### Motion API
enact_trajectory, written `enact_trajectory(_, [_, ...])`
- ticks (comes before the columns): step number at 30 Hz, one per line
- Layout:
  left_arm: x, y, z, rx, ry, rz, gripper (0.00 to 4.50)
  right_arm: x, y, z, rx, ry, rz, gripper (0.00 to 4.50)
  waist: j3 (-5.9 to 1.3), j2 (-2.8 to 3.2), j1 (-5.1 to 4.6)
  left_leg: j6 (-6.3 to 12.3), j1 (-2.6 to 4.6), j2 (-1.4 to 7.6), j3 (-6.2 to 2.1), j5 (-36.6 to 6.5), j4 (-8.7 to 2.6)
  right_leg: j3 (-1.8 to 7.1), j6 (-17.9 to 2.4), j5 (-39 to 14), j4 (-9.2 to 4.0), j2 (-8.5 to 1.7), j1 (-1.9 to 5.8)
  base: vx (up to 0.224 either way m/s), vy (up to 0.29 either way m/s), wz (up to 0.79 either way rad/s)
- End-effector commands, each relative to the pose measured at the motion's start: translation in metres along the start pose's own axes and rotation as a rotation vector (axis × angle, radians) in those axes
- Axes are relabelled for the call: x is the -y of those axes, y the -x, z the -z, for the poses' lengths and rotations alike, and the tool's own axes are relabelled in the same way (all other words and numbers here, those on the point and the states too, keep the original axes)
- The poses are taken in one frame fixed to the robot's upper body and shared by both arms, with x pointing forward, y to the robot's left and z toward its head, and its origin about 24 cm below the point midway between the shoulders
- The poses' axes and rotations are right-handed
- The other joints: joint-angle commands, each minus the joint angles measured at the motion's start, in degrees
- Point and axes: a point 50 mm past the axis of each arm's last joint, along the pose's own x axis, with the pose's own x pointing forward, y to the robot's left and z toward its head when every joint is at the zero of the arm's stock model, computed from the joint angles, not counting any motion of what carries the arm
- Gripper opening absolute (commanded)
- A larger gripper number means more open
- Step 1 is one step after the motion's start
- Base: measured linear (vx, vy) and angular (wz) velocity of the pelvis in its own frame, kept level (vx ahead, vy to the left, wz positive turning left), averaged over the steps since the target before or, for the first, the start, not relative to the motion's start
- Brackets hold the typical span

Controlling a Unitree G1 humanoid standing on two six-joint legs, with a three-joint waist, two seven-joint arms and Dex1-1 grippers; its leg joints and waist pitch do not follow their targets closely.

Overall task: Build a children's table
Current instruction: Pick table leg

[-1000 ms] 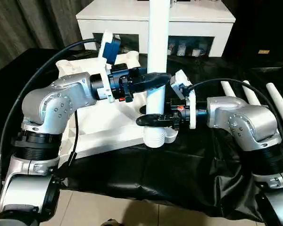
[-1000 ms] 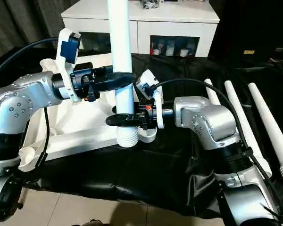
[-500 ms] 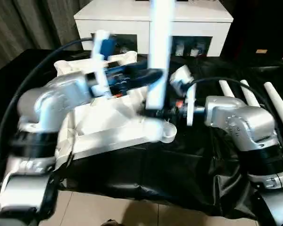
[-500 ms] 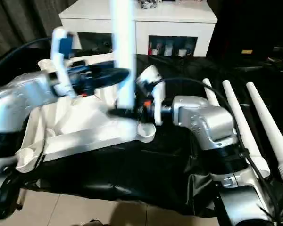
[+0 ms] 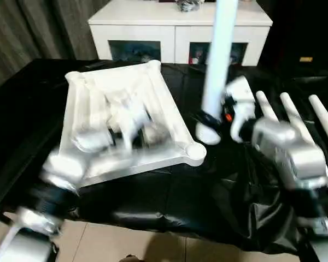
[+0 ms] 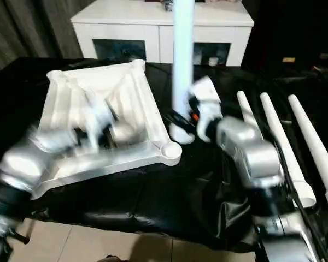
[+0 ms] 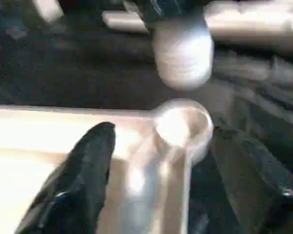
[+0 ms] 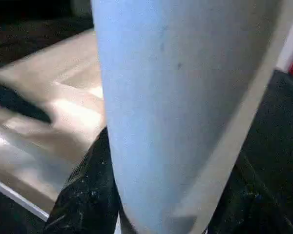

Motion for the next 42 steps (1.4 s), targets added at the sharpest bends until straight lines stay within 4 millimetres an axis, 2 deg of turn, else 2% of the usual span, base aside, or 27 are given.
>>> enact_trajectory(1, [-0.001,-0.002,0.007,-0.054,-0.044,0.03,3.21,0.002,0.003,-0.006,0.044,-0.014,0.018,1.86,-4.64,-0.32,-0.43,-1.98,1.64,0.73,-0.14,-10.15,-3.88,0.75,-13.04,0.21,-3.54,-1.24,2.76,0.0,0.0,0.0])
enact_trajectory(2, [-0.001,-0.002,0.009,-0.067,-0.042,0.035,2.86,0.001,0.003,-0.006,0.045,-0.019,0.01,1.86,-4.59,-0.56,-0.39,-1.73,1.56,0.7,-0.13,-10.21,-3.9,0.76,-13.14,-0.14,-3.55,-1.29,2.83,0.0,0.0,0.0])
enact_trajectory(3, [0.0,-0.003,0.013,-0.085,-0.039,0.041,2.86,-0.001,0.003,-0.005,0.047,-0.026,-0.004,1.86,-4.52,-0.22,-0.51,-1.61,1.59,0.77,-0.15,-10.72,-3.97,0.75,-13.35,-0.9,-3.46,-1.36,2.76,0.0,0.0,0.0])
enact_trajectory(5, [-0.001,-0.003,0.022,-0.123,-0.046,0.045,2.8,-0.006,0.003,-0.001,0.039,-0.02,-0.038,1.86,-4.37,-0.04,-0.83,-1.32,1.66,0.77,-0.14,-11.96,-4.04,0.79,-13.34,-2.45,-3.78,-1.32,2.64,0.0,0.0,0.0])
enact_trajectory(6, [-0.002,-0.003,0.025,-0.133,-0.054,0.043,2.8,-0.008,0.003,0.0,0.037,-0.015,-0.047,1.86,-4.43,-0.07,-0.89,-1.38,1.69,0.79,-0.15,-12.04,-4.03,0.79,-13.33,-2.38,-3.75,-1.35,2.7,0.0,0.0,0.0])
enact_trajectory(7, [-0.003,-0.004,0.027,-0.144,-0.056,0.041,2.63,-0.01,0.004,0.001,0.034,-0.013,-0.055,1.86,-4.38,0.11,-1.1,-1.33,1.61,0.81,-0.25,-12.28,-4.1,0.76,-13.3,-2.21,-3.8,-1.34,2.75,0.0,0.0,0.0])
enact_trajectory(9, [-0.005,-0.004,0.031,-0.158,-0.065,0.04,2.36,-0.012,0.005,0.002,0.033,-0.013,-0.068,1.86,-4.47,0.04,-1.32,-1.37,1.72,0.86,-0.25,-12.47,-4.09,0.74,-13.75,-1.8,-3.79,-1.4,2.72,0.0,0.0,0.0])
enact_trajectory(10, [-0.006,-0.004,0.035,-0.175,-0.064,0.051,2.37,-0.016,0.007,0.002,0.033,-0.01,-0.092,1.86,-4.47,0.17,-1.37,-1.32,1.71,0.84,-0.29,-12.65,-4.09,0.73,-13.97,-1.9,-3.76,-1.43,2.78,0.0,0.0,0.0])
enact_trajectory(12, [-0.007,-0.005,0.037,-0.179,-0.056,0.058,2.32,-0.017,0.008,0.003,0.032,-0.006,-0.109,1.86,-4.4,0.16,-1.35,-1.11,1.72,0.85,-0.29,-12.87,-4.13,0.8,-14.1,-1.95,-3.83,-1.45,2.8,0.0,0.0,0.0])
enact_trajectory(14, [-0.008,-0.006,0.038,-0.18,-0.048,0.064,1.97,-0.018,0.009,0.004,0.028,0.0,-0.117,1.86,-4.46,0.06,-1.35,-0.94,1.64,0.91,-0.29,-12.45,-4.11,0.8,-14.44,-1.01,-3.71,-1.51,2.86,0.0,0.0,0.0])
enact_trajectory(17, [-0.012,-0.008,0.04,-0.189,-0.052,0.065,1.96,-0.019,0.011,0.005,0.028,0.001,-0.12,1.86,-4.5,0.38,-1.42,-0.75,1.67,0.77,-0.23,-12.5,-3.95,0.76,-15.2,-0.08,-3.77,-1.47,2.87,0.0,0.0,0.0])
enact_trajectory(18, [-0.013,-0.008,0.04,-0.189,-0.051,0.066,1.85,-0.019,0.011,0.005,0.028,0.001,-0.121,1.86,-4.51,0.33,-1.39,-0.76,1.74,0.8,-0.21,-12.63,-3.98,0.77,-15.25,-0.19,-3.77,-1.51,2.86,0.0,0.0,0.0])
enact_trajectory(19, [-0.013,-0.009,0.04,-0.189,-0.043,0.074,1.65,-0.019,0.011,0.004,0.03,0.001,-0.123,1.86,-4.54,0.57,-1.35,-0.79,1.76,0.85,-0.27,-12.73,-3.97,0.76,-15.41,-0.14,-3.72,-1.56,2.88,0.0,0.0,0.0])
enact_trajectory(20, [-0.014,-0.009,0.04,-0.188,-0.039,0.081,1.5,-0.019,0.011,0.004,0.03,0.001,-0.124,1.86,-4.51,0.42,-1.37,-0.73,1.73,0.85,-0.26,-12.76,-3.99,0.76,-15.5,-0.09,-3.76,-1.56,2.9,0.0,0.0,0.0])
enact_trajectory(22, [-0.014,-0.01,0.041,-0.196,-0.027,0.104,1.54,-0.019,0.011,0.004,0.03,0.003,-0.127,1.86,-4.55,0.57,-1.29,-0.59,1.74,0.85,-0.25,-12.59,-3.96,0.75,-15.87,0.06,-3.7,-1.6,2.92,0.0,0.0,0.0])
enact_trajectory(23, [-0.014,-0.011,0.042,-0.204,-0.023,0.114,1.26,-0.019,0.012,0.004,0.03,0.004,-0.127,1.86,-4.5,0.51,-1.3,-0.53,1.78,0.84,-0.21,-12.83,-3.97,0.76,-16.01,-0.19,-3.78,-1.58,2.86,0.0,0.0,0.0])
enact_trajectory(24, [-0.014,-0.011,0.043,-0.212,-0.021,0.123,1.1,-0.019,0.012,0.004,0.03,0.005,-0.128,1.86,-4.52,0.7,-1.27,-0.55,1.79,0.87,-0.25,-12.92,-3.95,0.77,-16.1,-0.18,-3.73,-1.63,2.9,0.0,0.0,0.0])
enact_trajectory(26, [-0.015,-0.011,0.046,-0.232,-0.02,0.136,1.08,-0.019,0.012,0.003,0.032,0.006,-0.128,1.86,-4.48,0.56,-1.33,-0.46,1.76,0.87,-0.26,-13.12,-4.02,0.77,-16.04,-0.41,-3.84,-1.62,2.95,0.0,0.0,0.0])
enact_trajectory(28, [-0.016,-0.01,0.048,-0.245,-0.017,0.137,1.0,-0.019,0.012,0.003,0.033,0.008,-0.127,1.86,-4.49,0.84,-1.31,-0.45,1.74,0.98,-0.33,-12.99,-4.05,0.78,-16.11,-0.24,-3.74,-1.72,3.02,0.0,0.0,0.0])
enact_trajectory(29, [-0.016,-0.01,0.05,-0.259,-0.015,0.14,0.64,-0.019,0.012,0.002,0.034,0.01,-0.127,1.86,-4.45,0.75,-1.36,-0.43,1.73,0.89,-0.29,-13.33,-4.04,0.77,-16.13,-0.64,-3.87,-1.66,2.97,0.0,0.0,0.0])
enact_trajectory(32, [-0.016,-0.007,0.054,-0.291,-0.007,0.158,0.56,-0.018,0.011,0.002,0.036,0.012,-0.126,1.86,-4.34,0.6,-1.41,-0.46,1.7,0.97,-0.32,-13.85,-4.16,0.8,-16.21,-1.63,-3.95,-1.78,3.0,0.0,0.0,0.0])
enact_trajectory(35, [-0.017,-0.005,0.056,-0.297,0.001,0.154,0.16,-0.018,0.011,0.0,0.042,0.01,-0.128,1.86,-4.31,0.63,-1.44,-0.37,1.72,1.01,-0.3,-14.25,-4.21,0.83,-16.19,-3.14,-4.06,-1.83,2.92,0.0,0.0,0.0])
enact_trajectory(37, [-0.018,-0.004,0.057,-0.292,0.002,0.143,0.13,-0.018,0.01,-0.001,0.046,0.01,-0.128,1.86,-4.26,0.4,-1.5,-0.3,1.69,1.0,-0.25,-14.31,-4.25,0.84,-16.04,-3.79,-4.15,-1.77,2.87,0.0,0.0,0.0])
enact_trajectory(41, [-0.02,0.001,0.056,-0.255,0.009,0.116,0.0,-0.019,0.01,-0.003,0.058,-0.005,-0.136,1.86,-4.15,0.44,-1.6,-0.36,1.66,1.02,-0.3,-15.1,-4.41,0.87,-15.45,-6.63,-4.38,-1.89,2.79,0.0,0.0,0.0])
enact_trajectory(42, [-0.02,0.003,0.056,-0.235,0.014,0.107,0.0,-0.02,0.011,-0.004,0.064,-0.027,-0.156,1.86,-4.16,0.23,-1.63,-0.3,1.66,1.06,-0.3,-15.11,-4.46,0.87,-15.41,-6.82,-4.4,-1.9,2.79,0.0,0.0,0.0])
